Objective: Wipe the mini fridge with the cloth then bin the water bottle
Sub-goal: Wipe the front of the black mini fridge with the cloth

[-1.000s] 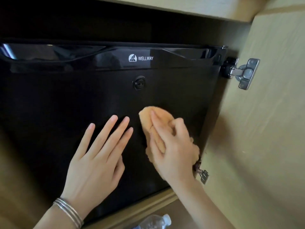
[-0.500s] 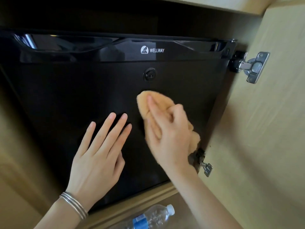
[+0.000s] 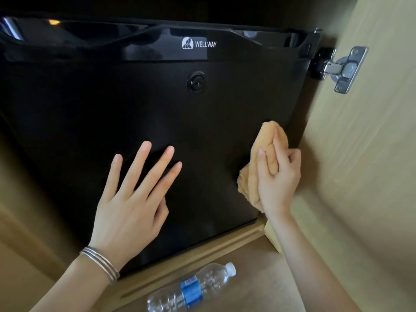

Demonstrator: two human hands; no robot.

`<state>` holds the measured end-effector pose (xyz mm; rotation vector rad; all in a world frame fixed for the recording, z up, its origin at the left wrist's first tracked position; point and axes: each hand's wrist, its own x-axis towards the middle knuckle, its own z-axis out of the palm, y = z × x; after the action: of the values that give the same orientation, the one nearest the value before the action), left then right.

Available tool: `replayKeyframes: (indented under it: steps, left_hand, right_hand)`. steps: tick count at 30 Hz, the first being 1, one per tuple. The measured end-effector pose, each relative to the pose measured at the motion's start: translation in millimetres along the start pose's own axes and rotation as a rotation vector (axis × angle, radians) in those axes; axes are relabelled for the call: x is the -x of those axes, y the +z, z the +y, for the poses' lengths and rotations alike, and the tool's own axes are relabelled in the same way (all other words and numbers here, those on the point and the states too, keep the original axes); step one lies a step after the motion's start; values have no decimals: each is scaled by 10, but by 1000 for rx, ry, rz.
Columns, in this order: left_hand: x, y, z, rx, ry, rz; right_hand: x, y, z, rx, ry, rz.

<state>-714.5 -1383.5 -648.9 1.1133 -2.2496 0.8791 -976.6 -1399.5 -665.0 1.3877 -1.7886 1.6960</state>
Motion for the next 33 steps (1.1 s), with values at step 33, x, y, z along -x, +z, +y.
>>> replayKeyframes:
  steps: [33]
  left_hand:
    - [1361, -93, -247, 100, -171, -347]
  right_hand:
    - [236, 126, -681, -76, -151, -70]
